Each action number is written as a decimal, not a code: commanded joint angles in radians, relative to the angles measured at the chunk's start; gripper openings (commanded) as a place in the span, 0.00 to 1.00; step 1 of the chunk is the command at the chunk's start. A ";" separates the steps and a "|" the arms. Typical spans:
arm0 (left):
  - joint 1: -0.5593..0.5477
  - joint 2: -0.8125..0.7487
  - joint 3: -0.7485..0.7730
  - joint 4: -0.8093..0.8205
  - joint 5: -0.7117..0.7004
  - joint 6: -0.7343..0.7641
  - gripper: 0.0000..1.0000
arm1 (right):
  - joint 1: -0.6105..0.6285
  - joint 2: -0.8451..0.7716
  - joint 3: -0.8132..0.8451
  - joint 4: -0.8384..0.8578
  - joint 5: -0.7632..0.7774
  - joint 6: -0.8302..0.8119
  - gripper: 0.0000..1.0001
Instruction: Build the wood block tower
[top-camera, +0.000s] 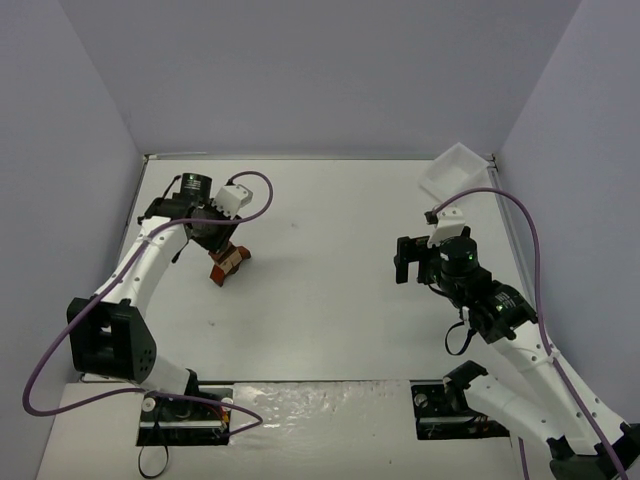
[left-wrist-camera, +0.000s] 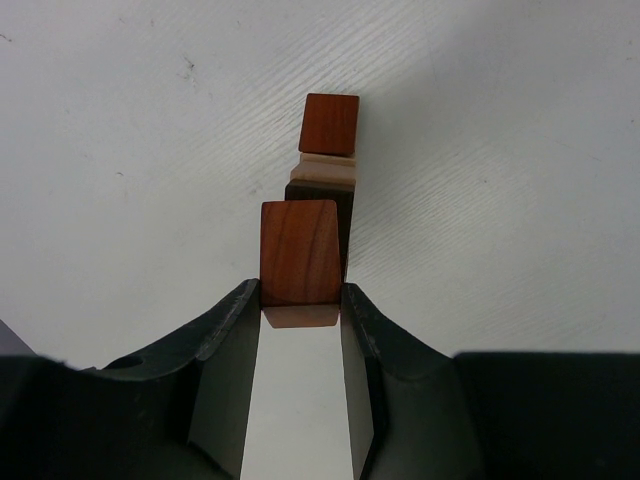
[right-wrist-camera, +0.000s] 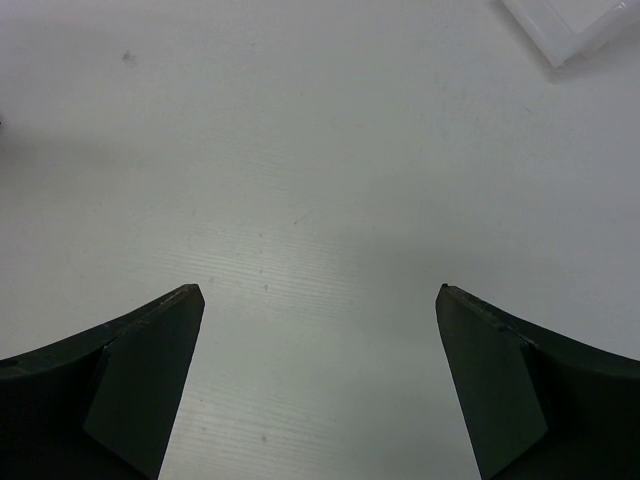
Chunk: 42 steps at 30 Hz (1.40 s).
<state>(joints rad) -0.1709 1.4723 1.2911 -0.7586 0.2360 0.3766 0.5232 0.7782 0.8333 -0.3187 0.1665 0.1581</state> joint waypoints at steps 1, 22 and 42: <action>-0.009 -0.009 0.016 0.023 -0.006 0.028 0.00 | -0.008 0.011 0.003 0.046 0.010 -0.007 1.00; -0.018 0.011 0.007 0.024 0.000 0.035 0.01 | -0.009 0.013 0.003 0.046 0.005 -0.006 1.00; -0.016 -0.029 0.005 0.024 -0.026 0.030 0.59 | -0.009 0.009 0.004 0.046 0.001 -0.008 1.00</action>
<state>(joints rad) -0.1833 1.4941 1.2816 -0.7548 0.2127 0.3927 0.5232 0.7818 0.8333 -0.3187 0.1665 0.1555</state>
